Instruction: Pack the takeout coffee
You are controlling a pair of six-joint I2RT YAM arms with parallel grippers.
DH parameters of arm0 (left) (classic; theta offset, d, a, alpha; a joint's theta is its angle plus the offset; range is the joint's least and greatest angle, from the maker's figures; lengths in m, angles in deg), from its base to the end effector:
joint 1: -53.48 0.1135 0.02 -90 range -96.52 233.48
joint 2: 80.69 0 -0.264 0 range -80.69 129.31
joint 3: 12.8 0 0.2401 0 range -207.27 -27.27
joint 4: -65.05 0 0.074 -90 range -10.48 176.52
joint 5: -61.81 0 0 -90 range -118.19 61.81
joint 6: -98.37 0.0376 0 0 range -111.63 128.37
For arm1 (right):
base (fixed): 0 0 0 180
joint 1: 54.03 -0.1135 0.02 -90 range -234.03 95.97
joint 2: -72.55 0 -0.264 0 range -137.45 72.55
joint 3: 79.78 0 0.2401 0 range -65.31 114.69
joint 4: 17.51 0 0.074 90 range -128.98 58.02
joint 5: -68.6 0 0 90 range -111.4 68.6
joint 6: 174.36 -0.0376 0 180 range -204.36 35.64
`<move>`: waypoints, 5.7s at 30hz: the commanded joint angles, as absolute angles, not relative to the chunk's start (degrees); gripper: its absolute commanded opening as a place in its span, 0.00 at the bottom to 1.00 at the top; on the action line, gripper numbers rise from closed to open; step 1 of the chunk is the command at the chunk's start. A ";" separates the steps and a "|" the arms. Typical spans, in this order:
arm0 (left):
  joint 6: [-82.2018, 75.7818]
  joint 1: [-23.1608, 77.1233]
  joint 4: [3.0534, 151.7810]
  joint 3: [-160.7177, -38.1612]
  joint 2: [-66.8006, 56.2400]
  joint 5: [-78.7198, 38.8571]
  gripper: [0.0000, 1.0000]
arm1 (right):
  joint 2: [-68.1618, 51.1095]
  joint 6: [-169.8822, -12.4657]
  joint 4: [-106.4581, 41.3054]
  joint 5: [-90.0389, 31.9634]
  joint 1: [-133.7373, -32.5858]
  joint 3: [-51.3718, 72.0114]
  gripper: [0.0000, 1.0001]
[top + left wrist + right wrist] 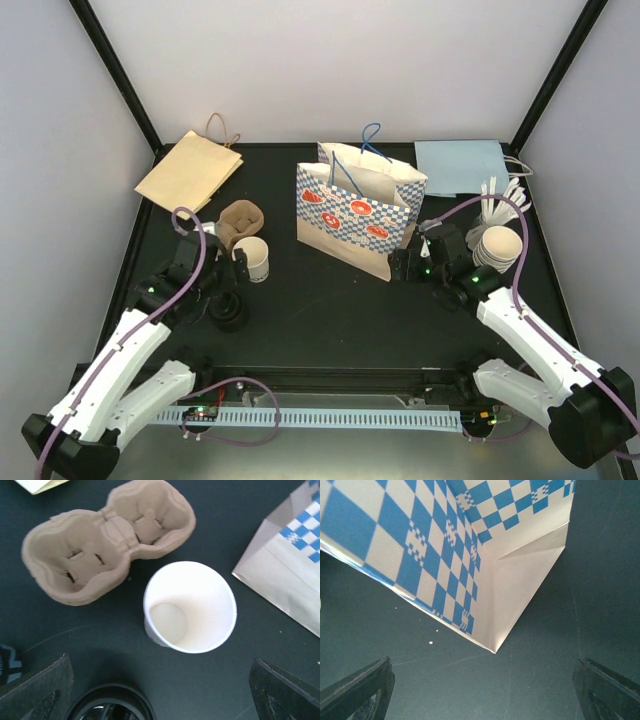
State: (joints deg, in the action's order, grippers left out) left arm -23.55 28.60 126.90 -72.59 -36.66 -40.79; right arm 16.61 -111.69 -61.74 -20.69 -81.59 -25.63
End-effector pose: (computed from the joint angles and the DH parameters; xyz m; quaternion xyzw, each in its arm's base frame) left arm 0.1287 -0.0506 0.2825 -0.0976 0.9176 -0.0872 0.3753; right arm 0.1683 0.0873 0.2444 0.0005 0.9272 0.1675 0.3349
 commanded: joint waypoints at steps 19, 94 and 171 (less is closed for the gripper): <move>-18.67 52.97 137.92 -79.41 -37.58 -40.48 0.87 | 12.47 -112.69 -50.18 -24.80 -81.26 -30.51 1.00; -15.47 64.91 134.91 -77.08 -19.17 -32.06 0.06 | 14.10 -112.39 -39.34 -26.28 -81.38 -39.39 1.00; -22.48 50.61 149.00 -91.07 -13.35 -48.70 0.02 | 13.14 -112.23 -39.25 -26.58 -81.41 -39.12 1.00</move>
